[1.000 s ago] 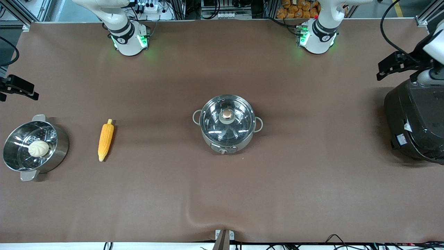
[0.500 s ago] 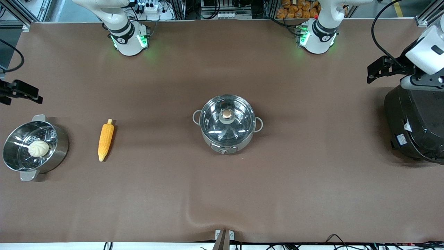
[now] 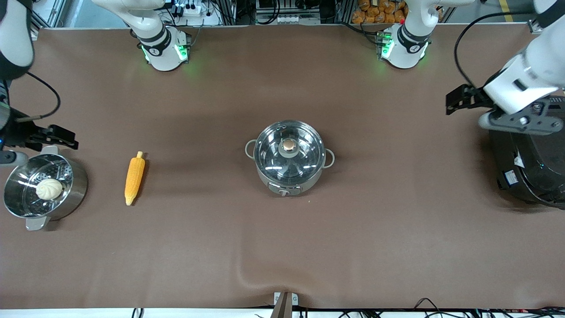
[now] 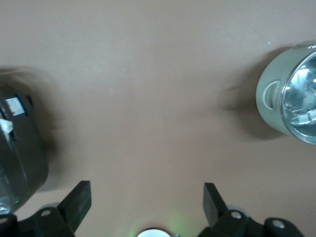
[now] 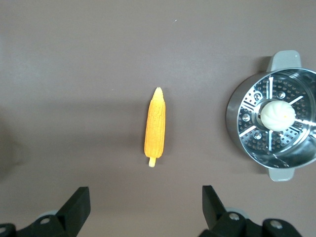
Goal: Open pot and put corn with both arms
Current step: 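Grasp the corn with the right gripper while the left gripper reaches the lid, then grasp the glass lid knob with the left gripper and lift it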
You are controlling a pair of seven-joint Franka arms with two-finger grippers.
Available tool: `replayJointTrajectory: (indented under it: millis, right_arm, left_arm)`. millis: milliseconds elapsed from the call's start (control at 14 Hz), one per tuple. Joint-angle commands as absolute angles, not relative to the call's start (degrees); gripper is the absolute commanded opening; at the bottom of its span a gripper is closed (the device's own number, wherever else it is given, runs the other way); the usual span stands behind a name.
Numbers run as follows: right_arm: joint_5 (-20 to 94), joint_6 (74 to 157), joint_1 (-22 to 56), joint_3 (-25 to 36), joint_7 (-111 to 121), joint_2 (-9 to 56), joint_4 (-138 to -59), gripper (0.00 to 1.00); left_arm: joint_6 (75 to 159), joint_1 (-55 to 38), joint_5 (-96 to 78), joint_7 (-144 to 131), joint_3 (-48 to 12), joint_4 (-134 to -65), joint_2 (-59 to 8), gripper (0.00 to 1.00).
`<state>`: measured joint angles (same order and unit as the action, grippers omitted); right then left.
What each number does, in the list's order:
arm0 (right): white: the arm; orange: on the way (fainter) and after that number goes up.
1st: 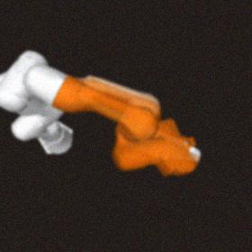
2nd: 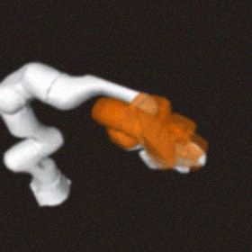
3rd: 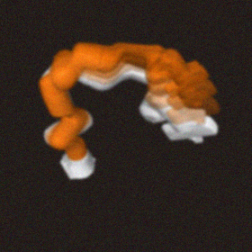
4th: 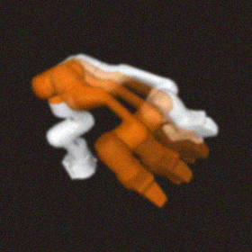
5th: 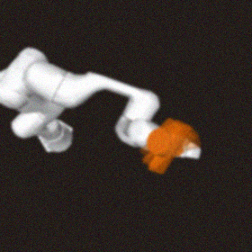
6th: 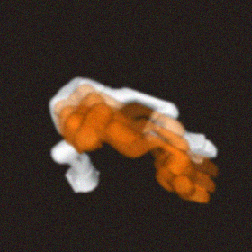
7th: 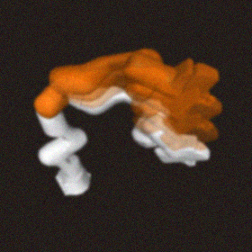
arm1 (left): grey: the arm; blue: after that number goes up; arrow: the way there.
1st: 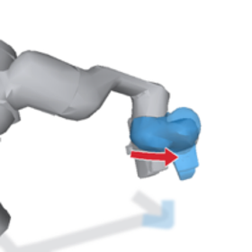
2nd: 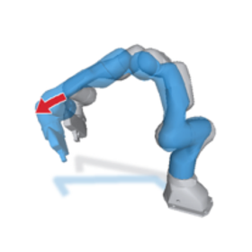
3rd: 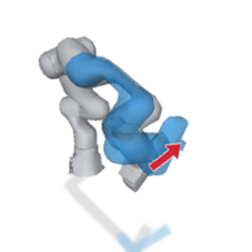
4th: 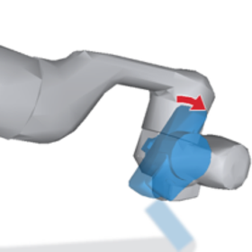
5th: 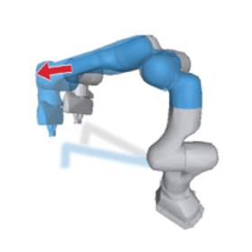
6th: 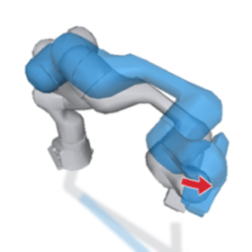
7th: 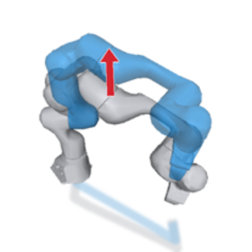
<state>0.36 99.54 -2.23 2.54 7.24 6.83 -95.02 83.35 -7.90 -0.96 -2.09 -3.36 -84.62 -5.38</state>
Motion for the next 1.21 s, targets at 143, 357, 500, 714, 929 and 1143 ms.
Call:
replayJointTrajectory:
  millis: [143,357,500,714,929,1143]
  right_arm:
    - [0.9,115.4,-2.6,2.5,7.0,5.7,-110.6,1.00]
    - [0.9,126.7,-2.6,2.5,7.0,6.8,-120.9,1.00]
    - [0.8,132.4,-2.5,2.5,7.0,10.4,-124.3,1.00]
    - [0.1,138.8,-2.5,2.5,7.8,18.5,-124.5,1.00]
    - [0.1,142.9,-2.6,2.5,7.8,22.7,-124.5,1.00]
    - [0.2,142.7,-2.8,2.4,7.9,23.7,-124.4,0.79]
  left_arm:
    - [84.5,-8.0,-2.1,-9.6,-8.2,-79.5,-12.6,1.00]
    - [88.7,-9.1,-2.0,-15.9,-11.4,-78.6,-15.8,1.00]
    - [90.9,-12.5,-1.8,-17.7,-11.3,-78.5,-17.6,1.00]
    - [95.5,-18.0,-1.7,-24.5,-11.2,-78.4,-20.8,1.00]
    - [100.3,-24.0,-1.5,-31.1,-10.7,-78.3,-24.2,1.00]
    - [106.3,-29.5,0.0,-39.5,-10.5,-77.4,-28.9,1.00]
